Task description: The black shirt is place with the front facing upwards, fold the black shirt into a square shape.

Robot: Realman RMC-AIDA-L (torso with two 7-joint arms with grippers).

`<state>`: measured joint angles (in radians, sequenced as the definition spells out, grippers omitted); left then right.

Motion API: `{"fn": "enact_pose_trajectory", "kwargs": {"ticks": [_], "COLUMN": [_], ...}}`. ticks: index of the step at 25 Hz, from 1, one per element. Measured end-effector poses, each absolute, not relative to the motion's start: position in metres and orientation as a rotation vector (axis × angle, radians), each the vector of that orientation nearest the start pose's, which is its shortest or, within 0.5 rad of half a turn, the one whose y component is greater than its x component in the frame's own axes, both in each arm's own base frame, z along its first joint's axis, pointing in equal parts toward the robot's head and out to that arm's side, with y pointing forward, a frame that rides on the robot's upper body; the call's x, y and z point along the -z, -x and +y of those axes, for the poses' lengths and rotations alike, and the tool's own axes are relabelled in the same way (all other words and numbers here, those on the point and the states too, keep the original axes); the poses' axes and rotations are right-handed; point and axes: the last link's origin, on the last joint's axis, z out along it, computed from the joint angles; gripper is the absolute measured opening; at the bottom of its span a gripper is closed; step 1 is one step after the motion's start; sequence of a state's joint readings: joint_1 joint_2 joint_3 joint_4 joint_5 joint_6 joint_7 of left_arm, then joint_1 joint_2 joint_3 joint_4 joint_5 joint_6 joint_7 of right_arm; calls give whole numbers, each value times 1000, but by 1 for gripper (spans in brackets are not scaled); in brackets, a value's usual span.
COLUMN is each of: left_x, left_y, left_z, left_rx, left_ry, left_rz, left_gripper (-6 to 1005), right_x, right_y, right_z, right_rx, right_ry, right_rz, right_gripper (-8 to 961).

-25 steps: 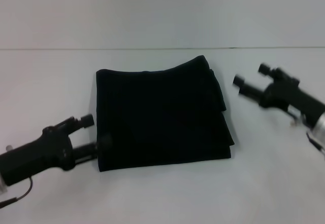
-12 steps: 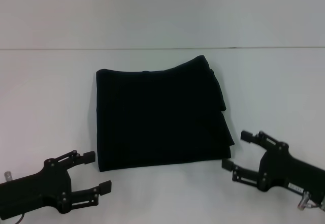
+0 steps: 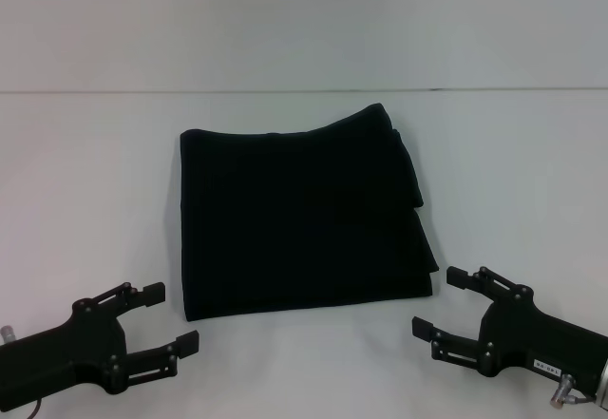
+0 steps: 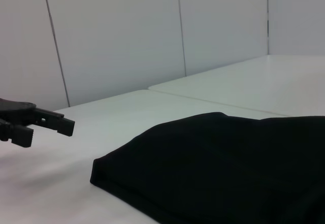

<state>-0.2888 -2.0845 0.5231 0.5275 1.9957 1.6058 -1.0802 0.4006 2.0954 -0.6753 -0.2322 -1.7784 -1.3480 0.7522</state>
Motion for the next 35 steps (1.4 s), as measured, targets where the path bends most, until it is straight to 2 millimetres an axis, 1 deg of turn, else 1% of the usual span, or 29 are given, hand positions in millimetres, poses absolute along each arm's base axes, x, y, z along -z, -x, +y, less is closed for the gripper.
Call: {"fn": "enact_pose_trajectory", "kwargs": {"ticks": [18, 35], "left_x": [9, 10], "left_y": [337, 337], "left_z": [250, 247], "left_rx": [733, 738], "left_ry": [2525, 2523], "left_rz": [-699, -708], "left_gripper": [889, 889], "right_x": [66, 64], "right_y": [-316, -313], "right_z": [270, 271], "right_rx": [-708, -743], "right_ry": [2502, 2496], "right_rz": [513, 504], "right_gripper": [930, 930]}}
